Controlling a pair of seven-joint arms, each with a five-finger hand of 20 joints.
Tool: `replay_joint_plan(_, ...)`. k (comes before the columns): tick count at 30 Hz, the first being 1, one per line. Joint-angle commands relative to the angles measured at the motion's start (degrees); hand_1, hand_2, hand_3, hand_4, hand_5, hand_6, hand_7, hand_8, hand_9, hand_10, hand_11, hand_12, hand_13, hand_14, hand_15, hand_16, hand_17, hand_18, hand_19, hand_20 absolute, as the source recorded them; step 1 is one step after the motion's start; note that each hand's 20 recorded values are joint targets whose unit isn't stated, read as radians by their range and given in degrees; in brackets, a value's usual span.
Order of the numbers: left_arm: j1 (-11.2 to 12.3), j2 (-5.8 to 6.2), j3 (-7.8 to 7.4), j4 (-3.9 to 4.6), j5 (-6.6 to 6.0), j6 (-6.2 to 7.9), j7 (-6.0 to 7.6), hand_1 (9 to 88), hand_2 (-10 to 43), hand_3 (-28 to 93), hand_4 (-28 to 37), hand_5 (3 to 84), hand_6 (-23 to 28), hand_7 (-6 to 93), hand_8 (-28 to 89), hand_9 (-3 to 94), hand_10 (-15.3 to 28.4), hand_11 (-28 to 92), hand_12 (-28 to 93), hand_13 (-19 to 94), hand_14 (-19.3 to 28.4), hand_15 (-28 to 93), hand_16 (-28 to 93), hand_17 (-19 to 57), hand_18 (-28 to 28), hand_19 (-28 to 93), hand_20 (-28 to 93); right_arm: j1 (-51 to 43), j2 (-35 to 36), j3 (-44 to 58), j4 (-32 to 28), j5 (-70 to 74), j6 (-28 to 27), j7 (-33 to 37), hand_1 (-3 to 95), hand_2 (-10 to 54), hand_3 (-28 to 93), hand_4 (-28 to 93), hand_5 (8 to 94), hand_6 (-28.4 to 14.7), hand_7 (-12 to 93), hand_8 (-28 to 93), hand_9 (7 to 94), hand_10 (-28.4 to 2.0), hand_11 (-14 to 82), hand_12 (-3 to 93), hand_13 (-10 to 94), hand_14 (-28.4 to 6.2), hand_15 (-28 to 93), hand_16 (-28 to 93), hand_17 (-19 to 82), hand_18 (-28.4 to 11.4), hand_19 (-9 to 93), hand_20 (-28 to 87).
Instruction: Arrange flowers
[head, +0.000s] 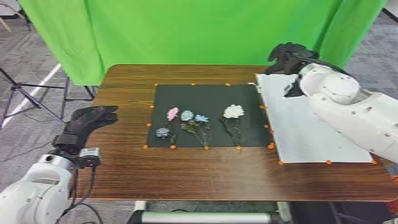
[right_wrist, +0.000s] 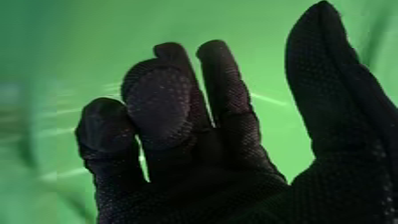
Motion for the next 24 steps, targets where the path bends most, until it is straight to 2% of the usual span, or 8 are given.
replay_joint_plan(1, -0.2, -0.23, 0.26, 0.07, 0.43, -1.21, -0.87, 33.4, 12.3, 57, -20.7, 52.2, 2.7, 16.3, -8, 51.2, 16.5, 23, 9, 40, 20.8, 25, -4, 5.0, 16.7, 32, 19, -3.9, -1.1, 1.2, 5.4, -1.0, -0.1, 6.4, 35.9, -9.5, 64, -16, 52.5, -0.2, 14, -7, 54.5, -13.9, 7.7, 20.9, 75, -7.5, 67, 31, 41, -21.6, 88, 59)
replay_joint_plan(4, -0.1, -0.25, 0.10, 0.03, 0.39, -1.69, -1.27, 33.4, 12.4, 57, -20.8, 52.2, 2.7, 16.4, -8, 51.3, 16.6, 23, 9, 40, 20.8, 25, -4, 5.0, 16.7, 32, 19, -3.7, -1.5, -1.1, 7.5, -4.0, 2.2, 7.5, 36.3, -9.5, 63, -16, 52.7, -0.3, 13, -7, 54.4, -14.2, 7.7, 20.8, 75, -7.5, 67, 30, 41, -21.7, 88, 59)
replay_joint_plan(14, -0.4, -0.30, 0.51, 0.08, 0.38, -1.55, -0.76, 33.4, 12.6, 57, -20.7, 52.7, 2.6, 16.3, -8, 51.9, 16.6, 24, 9, 41, 21.0, 25, -4, 5.0, 16.7, 32, 19, -5.0, -2.3, -0.8, 10.5, -5.8, 0.0, 9.9, 39.3, -9.5, 62, -16, 54.1, 0.0, 14, -7, 57.1, -13.9, 8.2, 20.6, 75, -7.2, 67, 30, 42, -21.5, 88, 58)
replay_joint_plan(23, 0.2, -0.74, 0.18, -0.07, 0.34, -1.65, -0.81, 32.9, 12.8, 57, -21.4, 52.6, 2.6, 16.2, -8, 51.9, 16.7, 24, 9, 41, 21.0, 25, -4, 4.9, 16.8, 32, 19, -8.5, -1.9, 3.2, 11.4, -5.5, -3.3, 11.7, 42.0, -9.5, 62, -16, 56.4, 0.5, 15, -7, 58.1, -13.8, 8.5, 20.4, 76, -6.9, 67, 30, 42, -21.3, 89, 57)
replay_joint_plan(24, 0.6, -0.80, 0.01, -0.29, 0.29, -1.37, -0.70, 32.9, 12.8, 57, -21.4, 52.7, 2.6, 16.2, -8, 51.9, 16.7, 24, 9, 41, 21.0, 25, -4, 4.9, 16.7, 32, 19, -8.7, -2.3, 3.5, 12.0, -5.4, -3.4, 11.5, 42.3, -9.5, 62, -16, 56.7, 0.6, 15, -7, 58.1, -13.8, 8.5, 20.3, 76, -6.9, 67, 30, 42, -21.2, 89, 57)
